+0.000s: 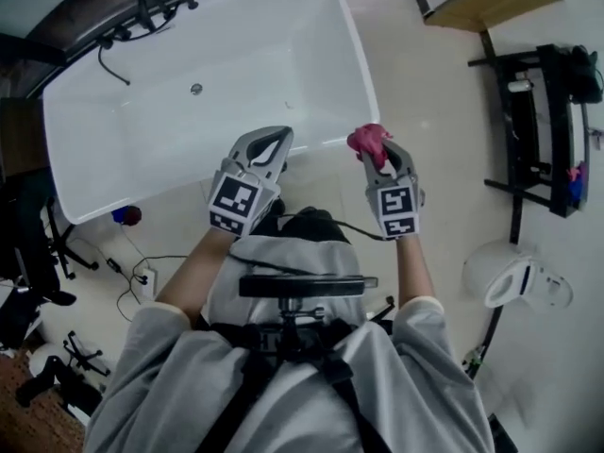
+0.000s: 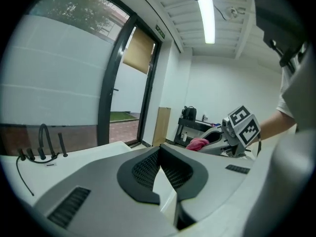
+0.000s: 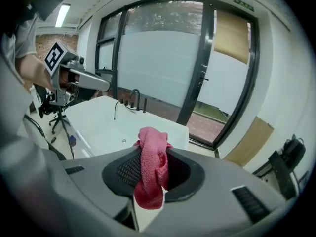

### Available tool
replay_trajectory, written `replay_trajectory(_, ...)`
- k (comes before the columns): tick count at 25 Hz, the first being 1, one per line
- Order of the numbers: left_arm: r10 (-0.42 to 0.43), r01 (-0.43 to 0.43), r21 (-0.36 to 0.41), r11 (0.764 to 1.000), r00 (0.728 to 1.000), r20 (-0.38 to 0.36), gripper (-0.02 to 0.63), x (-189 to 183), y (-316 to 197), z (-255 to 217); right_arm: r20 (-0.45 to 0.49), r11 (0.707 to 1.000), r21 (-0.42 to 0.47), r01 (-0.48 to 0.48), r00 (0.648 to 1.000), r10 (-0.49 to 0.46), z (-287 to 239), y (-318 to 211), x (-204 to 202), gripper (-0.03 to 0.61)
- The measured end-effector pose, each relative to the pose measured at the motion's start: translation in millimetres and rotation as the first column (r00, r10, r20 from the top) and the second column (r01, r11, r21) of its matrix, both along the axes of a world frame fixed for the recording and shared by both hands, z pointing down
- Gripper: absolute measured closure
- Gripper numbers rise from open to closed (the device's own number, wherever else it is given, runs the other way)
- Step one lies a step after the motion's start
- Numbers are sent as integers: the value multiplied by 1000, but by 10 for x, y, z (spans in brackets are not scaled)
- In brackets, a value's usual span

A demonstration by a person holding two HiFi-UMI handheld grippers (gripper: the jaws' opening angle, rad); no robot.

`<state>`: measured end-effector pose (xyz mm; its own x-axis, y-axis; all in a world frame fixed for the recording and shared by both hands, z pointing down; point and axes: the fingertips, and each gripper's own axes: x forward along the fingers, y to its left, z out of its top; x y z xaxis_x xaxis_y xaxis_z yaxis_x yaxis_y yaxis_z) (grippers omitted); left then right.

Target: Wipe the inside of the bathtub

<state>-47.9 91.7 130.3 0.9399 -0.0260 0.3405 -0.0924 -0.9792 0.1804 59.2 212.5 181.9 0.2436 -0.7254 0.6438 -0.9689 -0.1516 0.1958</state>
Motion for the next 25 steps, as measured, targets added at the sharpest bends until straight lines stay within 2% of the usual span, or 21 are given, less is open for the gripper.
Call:
replay_trajectory(3,-33,33,-35,999,999,-3,607,49,-88,122,-38,992,-82,94,994,-98,145,-128,33,476)
replay_trajectory(8,-94,95,-68,993,995,10,607,189,-187,396,-42,964,-168,208,975,-217,520,-338,259,476)
replay_trajectory(11,-136,138,-80,987,990,36,607,324,-209,679,-72,926,-241,289,947,-315,882,-420,455,476)
replay_trajectory(13,-174,178,-89,980,983,55,607,438,-229,894,-90,885,-297,358,912,-400,1148,-491,596,476)
replay_trajectory(17,-249,261,-133,956,963,100,607,808,-144,1404,-76,756,-384,530,798,-597,1628,-649,878,476)
replay_trajectory(20,-268,284,-138,949,955,124,607,1141,-69,1778,-38,653,-447,612,716,-698,2044,-684,1139,477)
replay_trajectory(25,-285,305,-119,945,945,159,608,1413,-56,2341,52,425,-556,714,541,-840,2689,-828,1345,479)
